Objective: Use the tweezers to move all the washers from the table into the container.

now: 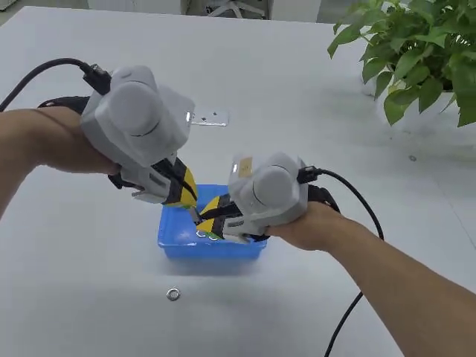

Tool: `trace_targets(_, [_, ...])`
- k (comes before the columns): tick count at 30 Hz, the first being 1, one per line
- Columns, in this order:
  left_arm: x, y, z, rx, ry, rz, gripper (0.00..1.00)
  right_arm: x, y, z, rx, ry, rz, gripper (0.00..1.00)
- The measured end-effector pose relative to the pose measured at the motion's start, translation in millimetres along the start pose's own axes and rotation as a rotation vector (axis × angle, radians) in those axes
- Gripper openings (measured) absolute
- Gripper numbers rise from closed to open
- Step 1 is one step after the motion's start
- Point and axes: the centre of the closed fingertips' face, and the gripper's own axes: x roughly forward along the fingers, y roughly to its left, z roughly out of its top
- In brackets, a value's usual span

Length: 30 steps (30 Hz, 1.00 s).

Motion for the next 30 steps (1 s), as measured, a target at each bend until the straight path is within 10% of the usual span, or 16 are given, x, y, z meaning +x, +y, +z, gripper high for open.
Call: trace_targets(30, [-20.7, -31.3, -4.9, -0.012, 0.001, 0.023, 0.05, 0.5, 30.1, 21.3, -0.039, -0.020, 0.017, 0.10])
